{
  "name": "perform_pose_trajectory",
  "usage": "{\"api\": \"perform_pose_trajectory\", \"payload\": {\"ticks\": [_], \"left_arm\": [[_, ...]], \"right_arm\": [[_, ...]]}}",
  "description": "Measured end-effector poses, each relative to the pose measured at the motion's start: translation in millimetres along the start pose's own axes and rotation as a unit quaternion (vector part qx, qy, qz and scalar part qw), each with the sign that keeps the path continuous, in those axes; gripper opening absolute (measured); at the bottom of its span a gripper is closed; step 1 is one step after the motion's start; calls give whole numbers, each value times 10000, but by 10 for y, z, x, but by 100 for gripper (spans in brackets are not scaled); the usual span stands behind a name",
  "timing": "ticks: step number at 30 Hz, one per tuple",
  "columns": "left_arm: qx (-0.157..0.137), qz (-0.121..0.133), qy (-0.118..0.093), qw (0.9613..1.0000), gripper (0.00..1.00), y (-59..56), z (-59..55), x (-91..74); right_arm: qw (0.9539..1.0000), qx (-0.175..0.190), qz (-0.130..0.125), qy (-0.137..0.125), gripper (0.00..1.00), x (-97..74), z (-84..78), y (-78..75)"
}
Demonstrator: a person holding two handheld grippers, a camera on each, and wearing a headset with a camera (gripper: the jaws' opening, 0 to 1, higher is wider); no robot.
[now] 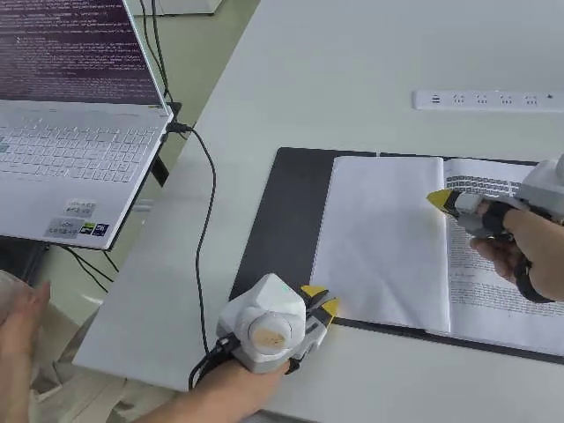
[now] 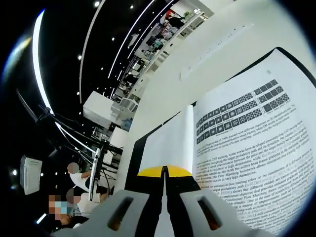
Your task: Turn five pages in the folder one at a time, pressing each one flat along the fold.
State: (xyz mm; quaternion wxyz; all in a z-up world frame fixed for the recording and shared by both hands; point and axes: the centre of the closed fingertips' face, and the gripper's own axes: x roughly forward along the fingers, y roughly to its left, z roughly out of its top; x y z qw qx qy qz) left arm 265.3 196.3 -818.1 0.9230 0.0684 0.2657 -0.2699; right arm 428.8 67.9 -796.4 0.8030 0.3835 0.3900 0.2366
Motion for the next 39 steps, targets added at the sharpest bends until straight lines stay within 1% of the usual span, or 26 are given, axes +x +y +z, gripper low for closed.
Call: {"api": "perform_pose_trajectory", "payload": {"ticks": [2,3,4,5,6,9,11,13,16,17,18,22,26,28,31,35,37,39], "left_arm": [[17,-1,10,10000,8,-2,2,-2],[-2,3,15,10000,8,-5,5,-3],[10,2,16,10000,8,-6,6,-4],[1,3,18,10000,8,-7,7,-3],[0,1,22,10000,8,-7,7,-2],[30,-10,49,10000,8,-9,10,0],[42,-10,58,10000,8,-12,14,-2],[41,-6,59,10000,8,-13,15,-2],[36,-1,54,10000,8,-13,17,-4],[39,1,55,10000,8,-13,15,-2],[34,1,57,10000,8,-12,15,-2],[45,-3,63,10000,8,-10,12,2],[42,1,61,10000,8,-6,6,8],[44,-2,60,10000,8,-7,7,6],[55,-6,63,10000,8,-3,0,10],[54,-4,55,10000,8,-1,-3,8],[57,-5,60,10000,8,-1,-5,9],[58,-11,67,10000,8,1,-10,13]], "right_arm": [[9999,159,6,-45,0,47,50,-66],[9996,280,45,-28,0,71,66,-78],[9987,465,151,-108,0,96,112,-54],[9990,411,101,-120,0,119,148,-93],[9988,448,104,-137,0,137,172,-102],[9973,686,154,-204,0,195,243,-117],[9969,734,176,-226,0,249,304,-146],[9965,774,175,-271,0,274,341,-137],[9960,821,151,-306,0,321,390,-138],[9961,823,123,-278,0,345,406,-145],[9963,791,122,-299,0,349,416,-133],[9955,867,95,-380,0,401,495,-158],[9927,1082,103,-530,0,441,571,-179],[9900,1251,115,-639,0,454,612,-181],[9877,1363,115,-758,0,472,660,-185],[9825,1645,159,-858,0,496,717,-216],[9818,1658,173,-908,0,511,749,-228],[9793,1771,184,-957,0,527,780,-255]]}}
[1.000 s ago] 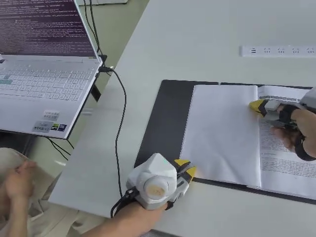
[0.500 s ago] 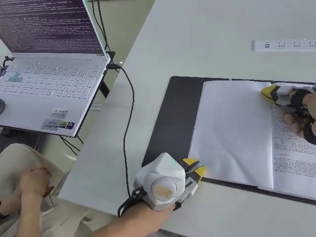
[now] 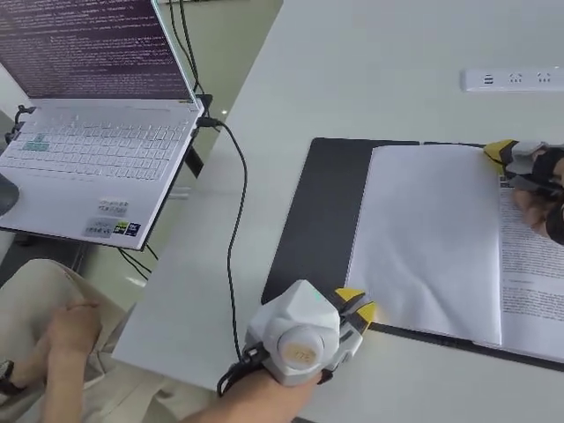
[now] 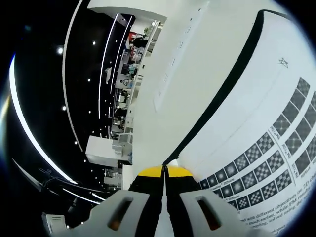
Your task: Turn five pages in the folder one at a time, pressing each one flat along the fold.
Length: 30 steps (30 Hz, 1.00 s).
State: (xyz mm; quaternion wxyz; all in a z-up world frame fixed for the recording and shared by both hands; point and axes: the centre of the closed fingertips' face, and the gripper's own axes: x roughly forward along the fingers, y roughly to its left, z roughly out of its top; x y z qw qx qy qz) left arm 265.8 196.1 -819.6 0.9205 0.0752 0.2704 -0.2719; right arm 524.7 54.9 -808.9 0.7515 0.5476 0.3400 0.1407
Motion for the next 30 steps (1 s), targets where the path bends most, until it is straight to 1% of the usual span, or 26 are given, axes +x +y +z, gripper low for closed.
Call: {"api": "perform_pose_trajectory", "payload": {"ticks": [3,7,10,12,18,23,26,28,30], "left_arm": [[-9,4,-7,10000,8,0,-1,1],[-24,10,-7,10000,8,-2,1,-1],[-53,7,-7,10000,8,-3,7,-5],[-78,6,-16,10000,8,-2,8,-6],[-105,3,-29,9999,8,-5,14,-9],[-127,0,-23,9999,8,-3,8,-5],[-111,-13,-9,9999,8,-4,9,-8],[-107,-13,-12,9999,8,-5,8,-7],[-65,0,-7,10000,8,-9,5,-3]], "right_arm": [[10000,77,7,-40,0,-2,6,6],[10000,74,19,-50,0,-3,9,10],[10000,68,-3,63,0,-29,-37,0],[9998,66,3,194,0,-80,-112,8],[9992,43,51,406,0,-196,-246,-6],[9984,69,117,545,0,-342,-383,-29],[9980,109,149,609,0,-401,-423,-59],[9974,121,171,686,0,-477,-486,-69],[9969,213,193,730,0,-547,-528,-102]]}}
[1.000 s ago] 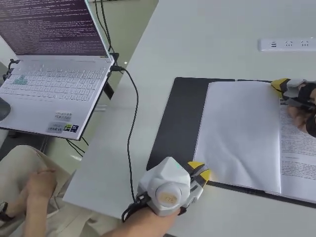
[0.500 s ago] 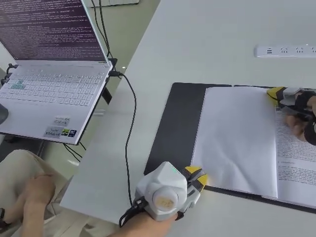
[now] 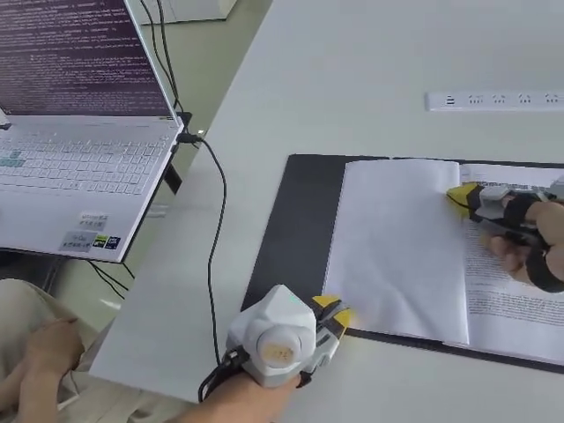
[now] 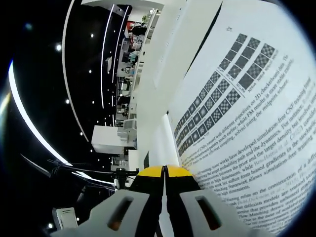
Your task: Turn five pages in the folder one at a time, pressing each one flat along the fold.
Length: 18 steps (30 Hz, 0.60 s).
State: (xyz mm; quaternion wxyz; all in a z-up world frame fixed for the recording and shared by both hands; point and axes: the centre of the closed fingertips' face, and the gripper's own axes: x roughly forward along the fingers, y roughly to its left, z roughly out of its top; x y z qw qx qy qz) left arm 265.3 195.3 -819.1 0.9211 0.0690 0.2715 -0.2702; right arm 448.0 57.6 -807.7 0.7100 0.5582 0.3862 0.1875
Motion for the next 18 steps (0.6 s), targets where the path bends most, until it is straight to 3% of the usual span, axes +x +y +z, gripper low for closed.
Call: {"api": "perform_pose_trajectory", "payload": {"ticks": [11,13,18], "left_arm": [[-20,2,11,10000,8,-3,2,0],[-14,1,9,10000,8,-5,4,-2],[26,-2,0,10000,8,-8,8,-5]], "right_arm": [[9995,112,88,288,0,-304,-350,-79],[9985,61,92,534,0,-366,-514,-82],[9985,56,79,541,0,-463,-666,-114]]}}
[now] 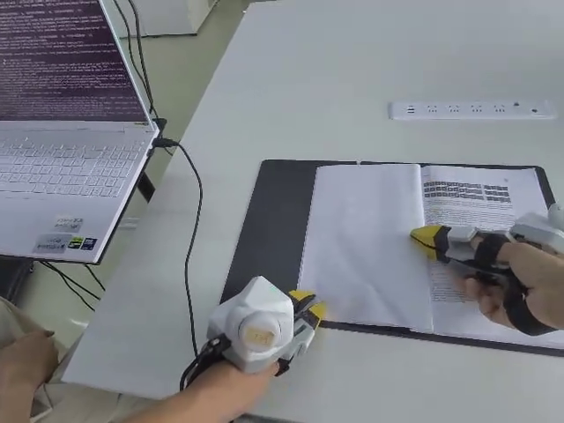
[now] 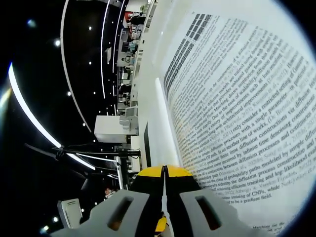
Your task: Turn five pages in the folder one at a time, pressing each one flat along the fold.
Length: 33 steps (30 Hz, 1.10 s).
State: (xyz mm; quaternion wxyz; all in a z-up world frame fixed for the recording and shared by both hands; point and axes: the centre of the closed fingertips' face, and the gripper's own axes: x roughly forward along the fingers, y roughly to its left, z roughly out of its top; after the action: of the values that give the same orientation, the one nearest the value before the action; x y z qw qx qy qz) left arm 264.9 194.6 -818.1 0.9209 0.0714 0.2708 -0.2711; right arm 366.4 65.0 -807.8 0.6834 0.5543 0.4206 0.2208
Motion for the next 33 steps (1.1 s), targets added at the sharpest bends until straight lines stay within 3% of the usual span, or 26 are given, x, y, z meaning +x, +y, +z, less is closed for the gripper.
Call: {"api": "perform_pose_trajectory", "payload": {"ticks": [19,33], "left_arm": [[4,33,-36,10000,8,-1,-6,-12],[32,72,-51,10000,7,-8,-3,-30]], "right_arm": [[9990,-43,-39,435,0,-399,-739,-131],[9981,140,35,597,0,-576,-1064,-198]]}}
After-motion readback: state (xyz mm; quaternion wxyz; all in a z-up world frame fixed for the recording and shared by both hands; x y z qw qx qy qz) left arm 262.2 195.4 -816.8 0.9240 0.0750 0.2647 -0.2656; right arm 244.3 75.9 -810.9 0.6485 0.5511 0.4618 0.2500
